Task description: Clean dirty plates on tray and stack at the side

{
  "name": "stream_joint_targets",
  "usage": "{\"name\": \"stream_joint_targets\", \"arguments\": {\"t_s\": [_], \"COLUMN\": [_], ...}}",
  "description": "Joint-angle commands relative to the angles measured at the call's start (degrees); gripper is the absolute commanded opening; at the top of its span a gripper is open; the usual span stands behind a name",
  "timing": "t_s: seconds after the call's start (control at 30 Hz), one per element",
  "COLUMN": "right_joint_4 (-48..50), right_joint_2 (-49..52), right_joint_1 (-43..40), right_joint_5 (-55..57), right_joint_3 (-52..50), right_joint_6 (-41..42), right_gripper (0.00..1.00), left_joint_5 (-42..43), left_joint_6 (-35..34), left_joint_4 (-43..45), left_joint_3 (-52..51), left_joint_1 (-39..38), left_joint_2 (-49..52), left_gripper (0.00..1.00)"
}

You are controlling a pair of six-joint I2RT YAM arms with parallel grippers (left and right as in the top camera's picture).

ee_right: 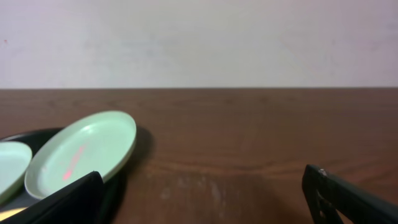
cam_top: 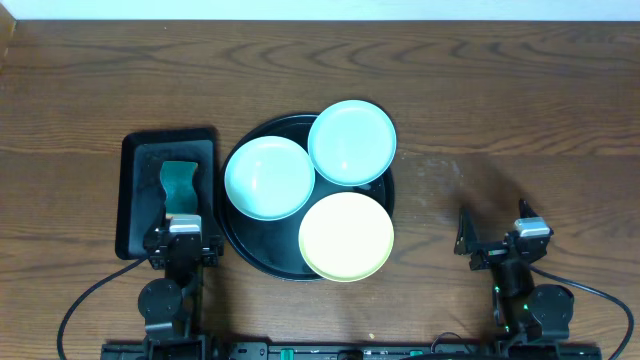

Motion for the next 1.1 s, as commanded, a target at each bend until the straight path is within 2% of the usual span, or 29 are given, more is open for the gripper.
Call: {"name": "stream_joint_targets", "arguments": {"t_s": [0.0, 0.4, 0.63, 0.87, 1.07], "right_joint_4": [2.49, 6.86, 7.19, 5.62, 4.85], "right_joint_2": [-0.37, -0.37, -0.28, 3.96, 17.79], "right_joint_1": [0.63, 0.63, 0.63, 0.63, 0.63], "right_joint_5": [-1.66, -3.98, -4.96, -6.6, -10.01], "right_joint_3": [-0.09, 0.37, 2.69, 7.78, 16.46], "right_joint_6": [0.79, 0.79, 0.79, 0.79, 0.76], "right_gripper": [0.99, 0.99, 0.99, 0.99, 0.99], "left_joint_5": [0.04, 0.04, 0.48, 4.59, 4.72], "left_joint_6": [0.74, 0.66, -3.43, -5.75, -6.73], "left_joint_4": [-1.46, -1.46, -2.38, -10.86, -26.21], "left_joint_3": [-0.04, 5.6, 13.0, 24.52, 40.65], "left_joint_1": [-0.28, -0.28, -0.28, -0.28, -0.28], "left_joint_2": [-0.39, 7.63, 16.0, 26.75, 38.69], "left_gripper": [0.74, 0.74, 0.74, 0.74, 0.74]}}
